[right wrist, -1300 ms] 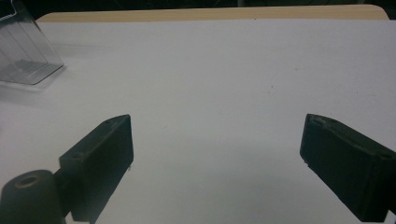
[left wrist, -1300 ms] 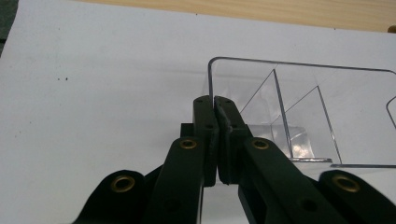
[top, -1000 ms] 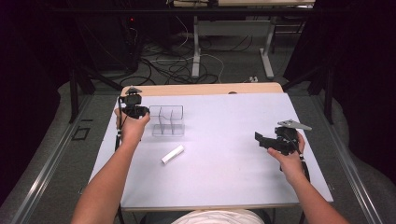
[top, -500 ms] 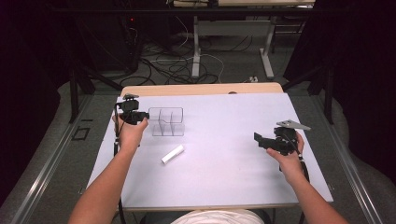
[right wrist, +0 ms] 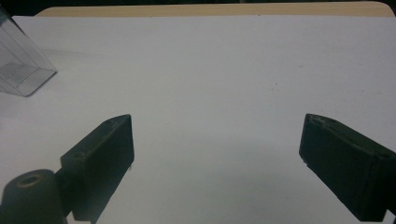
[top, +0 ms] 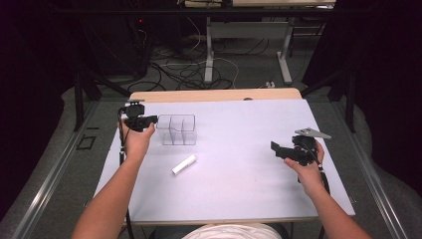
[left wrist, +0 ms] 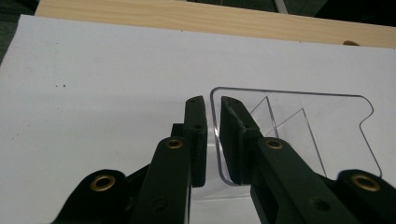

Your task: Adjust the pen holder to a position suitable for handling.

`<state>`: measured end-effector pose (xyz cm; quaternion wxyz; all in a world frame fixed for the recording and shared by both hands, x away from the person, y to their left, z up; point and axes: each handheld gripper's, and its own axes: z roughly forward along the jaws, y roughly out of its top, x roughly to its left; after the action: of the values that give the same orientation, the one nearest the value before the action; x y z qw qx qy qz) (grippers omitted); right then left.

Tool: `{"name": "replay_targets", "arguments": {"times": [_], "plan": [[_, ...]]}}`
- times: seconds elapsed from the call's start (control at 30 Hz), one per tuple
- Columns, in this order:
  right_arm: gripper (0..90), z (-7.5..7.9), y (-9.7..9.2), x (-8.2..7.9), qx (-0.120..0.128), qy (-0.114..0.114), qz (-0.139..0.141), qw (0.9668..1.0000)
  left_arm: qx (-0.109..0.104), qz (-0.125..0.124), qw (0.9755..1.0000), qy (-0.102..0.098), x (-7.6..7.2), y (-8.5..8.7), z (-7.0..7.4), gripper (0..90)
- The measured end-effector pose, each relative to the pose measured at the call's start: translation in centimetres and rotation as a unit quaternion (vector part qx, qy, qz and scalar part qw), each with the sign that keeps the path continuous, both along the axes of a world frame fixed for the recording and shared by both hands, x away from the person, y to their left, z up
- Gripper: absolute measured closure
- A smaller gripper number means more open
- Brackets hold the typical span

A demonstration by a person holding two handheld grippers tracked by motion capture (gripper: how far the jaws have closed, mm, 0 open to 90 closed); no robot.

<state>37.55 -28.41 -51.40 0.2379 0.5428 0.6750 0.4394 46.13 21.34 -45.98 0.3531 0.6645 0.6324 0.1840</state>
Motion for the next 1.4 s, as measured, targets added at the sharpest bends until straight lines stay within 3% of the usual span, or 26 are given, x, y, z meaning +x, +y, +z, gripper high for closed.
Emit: {"name": "replay_targets", "arguments": {"times": [0.13, 0.37, 0.43, 0.53, 0.7, 1.03, 1.4], "plan": [[9.6, 0.0, 0.0, 0.0, 0.0, 0.001, -0.001, 1.0, 0.014, 0.0, 0.9999, -0.005, 0.2, 0.1, -0.2, 83.6], [9.6, -0.1, 0.0, 0.0, 0.002, 0.005, -0.002, 1.0, 0.027, -0.013, 0.9992, 0.026, 0.6, -0.2, -0.9, 89.9], [10.1, -0.1, 0.0, 0.0, 0.002, 0.006, -0.003, 1.0, 0.035, -0.011, 0.9989, 0.028, 0.7, -0.5, -1.2, 90.0], [10.4, -0.1, 0.0, 0.0, 0.001, 0.007, -0.003, 1.0, 0.03, -0.013, 0.999, 0.032, 0.7, -0.3, -1.5, 90.0], [10.4, -0.1, 0.0, 0.1, -0.003, 0.005, 0.0, 1.0, 0.014, -0.016, 0.9995, 0.025, 0.6, 0.1, -1.8, 90.0], [10.6, -0.1, 0.1, 0.1, -0.002, 0.006, -0.003, 1.0, 0.021, -0.012, 0.9995, 0.019, 0.6, -0.3, -1.9, 90.0], [10.9, -0.1, 0.1, 0.1, -0.003, 0.006, -0.002, 1.0, 0.028, -0.036, 0.999, 0.005, 0.6, -3.3, -2.0, 90.0]]}}
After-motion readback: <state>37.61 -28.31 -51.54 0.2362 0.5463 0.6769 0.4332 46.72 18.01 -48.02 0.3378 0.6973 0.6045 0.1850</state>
